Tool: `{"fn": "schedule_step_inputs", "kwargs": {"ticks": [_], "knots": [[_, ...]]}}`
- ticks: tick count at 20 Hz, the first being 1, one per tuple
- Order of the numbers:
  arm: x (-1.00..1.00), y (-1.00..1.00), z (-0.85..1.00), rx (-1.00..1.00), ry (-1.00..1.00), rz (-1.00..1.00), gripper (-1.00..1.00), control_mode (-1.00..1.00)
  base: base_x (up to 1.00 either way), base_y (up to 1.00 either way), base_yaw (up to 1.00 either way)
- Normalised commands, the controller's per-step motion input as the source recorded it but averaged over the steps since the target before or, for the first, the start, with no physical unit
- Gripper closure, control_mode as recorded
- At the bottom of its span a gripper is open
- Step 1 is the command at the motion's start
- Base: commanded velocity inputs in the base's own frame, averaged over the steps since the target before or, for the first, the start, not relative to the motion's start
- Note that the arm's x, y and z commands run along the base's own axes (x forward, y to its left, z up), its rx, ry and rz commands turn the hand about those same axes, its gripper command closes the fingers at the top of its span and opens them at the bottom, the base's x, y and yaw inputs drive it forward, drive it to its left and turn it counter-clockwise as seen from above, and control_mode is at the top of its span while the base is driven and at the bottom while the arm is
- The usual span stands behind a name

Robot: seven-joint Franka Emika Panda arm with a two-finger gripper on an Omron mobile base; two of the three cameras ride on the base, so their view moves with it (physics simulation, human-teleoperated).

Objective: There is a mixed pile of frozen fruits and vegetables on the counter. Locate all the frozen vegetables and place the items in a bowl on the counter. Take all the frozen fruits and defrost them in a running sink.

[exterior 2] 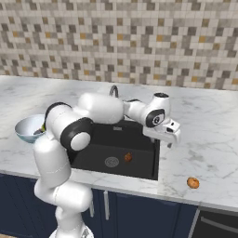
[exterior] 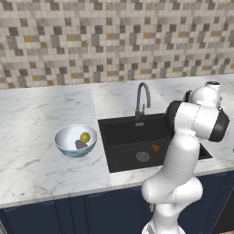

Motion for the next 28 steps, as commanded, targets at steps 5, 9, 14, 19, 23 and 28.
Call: {"fn": "schedule_step_inputs", "kwargs": {"ticks": [5, 9, 14, 19, 23, 28], "knots": [[-0.03, -0.55, 0.03, 0.00, 0.08, -0.27, -1.00, -1.00, 0.00, 0.00, 0.00], [-0.47, -0.47, 0.00, 0.00, 0.00, -0.20, -1.00, -1.00, 0.00, 0.00, 0.00], [-0.38, -0.24, -0.03, 0.01, 0.02, -0.28, -1.00, -1.00, 0.00, 0.00, 0.00], [-0.32, -0.21, -0.21, 0.00, 0.03, -0.23, -1.00, -1.00, 0.00, 0.00, 0.00], [-0.04, -0.29, -0.22, -0.03, 0.01, -0.06, -1.00, -1.00, 0.00, 0.00, 0.00], [-0.40, -0.49, -0.16, 0.01, 0.01, -0.11, -1.00, -1.00, 0.00, 0.00, 0.00]]}}
